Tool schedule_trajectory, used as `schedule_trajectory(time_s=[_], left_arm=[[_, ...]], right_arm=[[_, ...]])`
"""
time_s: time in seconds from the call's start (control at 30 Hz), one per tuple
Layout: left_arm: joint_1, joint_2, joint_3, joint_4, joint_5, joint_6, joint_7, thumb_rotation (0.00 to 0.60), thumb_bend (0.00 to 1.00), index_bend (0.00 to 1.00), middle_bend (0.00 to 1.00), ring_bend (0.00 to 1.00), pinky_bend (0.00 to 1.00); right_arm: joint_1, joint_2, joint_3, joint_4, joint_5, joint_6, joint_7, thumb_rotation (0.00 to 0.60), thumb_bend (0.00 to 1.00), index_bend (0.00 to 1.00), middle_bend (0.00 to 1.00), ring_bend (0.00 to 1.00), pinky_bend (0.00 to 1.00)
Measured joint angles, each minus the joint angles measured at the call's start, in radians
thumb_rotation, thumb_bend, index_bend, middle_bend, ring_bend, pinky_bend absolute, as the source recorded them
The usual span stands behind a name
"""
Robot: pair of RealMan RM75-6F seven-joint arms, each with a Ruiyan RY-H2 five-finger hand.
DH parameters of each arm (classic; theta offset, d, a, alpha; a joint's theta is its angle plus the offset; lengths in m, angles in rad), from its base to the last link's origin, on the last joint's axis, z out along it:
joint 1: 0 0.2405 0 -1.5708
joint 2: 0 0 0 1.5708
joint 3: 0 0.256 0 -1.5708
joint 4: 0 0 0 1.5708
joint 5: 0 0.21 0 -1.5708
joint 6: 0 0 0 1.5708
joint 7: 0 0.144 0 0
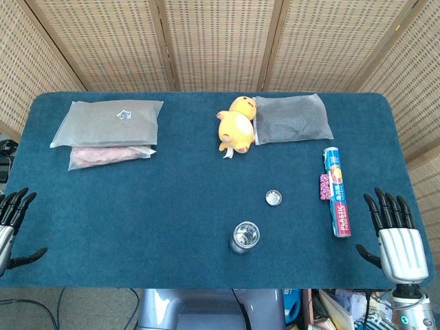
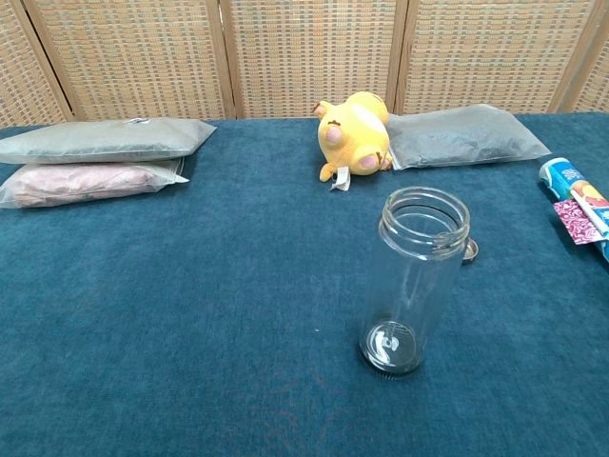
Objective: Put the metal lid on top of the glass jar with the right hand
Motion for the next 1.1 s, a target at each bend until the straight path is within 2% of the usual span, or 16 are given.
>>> schedule_trajectory(time_s=[0.33, 0.53, 0.67, 0.8, 0.93, 1.1], left_arm=[[0.001, -0.001, -0.001, 0.004, 0.001, 0.002, -0.004, 0.600, 0.00, 0.00, 0.00, 0.00, 0.00], [-0.005, -0.005, -0.007, 0.009, -0.010, -0.007, -0.005, 0.600, 0.00, 0.00, 0.00, 0.00, 0.00], [-0.011, -0.006, -0.014, 0.010, -0.029, -0.017, -0.004, 0.600, 0.00, 0.00, 0.00, 0.00, 0.00], [-0.014, -0.010, -0.020, 0.007, -0.047, -0.022, 0.011, 0.600, 0.00, 0.00, 0.00, 0.00, 0.00], [-0.019, -0.012, -0.020, 0.006, -0.063, -0.044, 0.017, 0.600, 0.00, 0.00, 0.00, 0.00, 0.00], [-0.027, -0.014, -0.026, 0.007, -0.080, -0.054, 0.021, 0.600, 0.00, 0.00, 0.00, 0.00, 0.00]], right_arm=[[0.005, -0.002, -0.003, 0.003, 0.000, -0.011, -0.007, 0.600, 0.00, 0.00, 0.00, 0.00, 0.00], [0.062, -0.008, 0.026, 0.042, 0.017, -0.082, 0.059, 0.600, 0.01, 0.15, 0.00, 0.00, 0.00], [0.145, -0.021, 0.063, 0.116, 0.043, -0.194, 0.144, 0.600, 0.12, 0.26, 0.00, 0.00, 0.00], [0.248, -0.037, 0.108, 0.179, 0.104, -0.355, 0.271, 0.600, 0.23, 0.39, 0.00, 0.00, 0.00], [0.339, -0.055, 0.146, 0.232, 0.192, -0.515, 0.358, 0.600, 0.27, 0.42, 0.00, 0.00, 0.00], [0.464, -0.104, 0.184, 0.323, 0.330, -0.686, 0.394, 0.600, 0.33, 0.44, 0.00, 0.00, 0.00]])
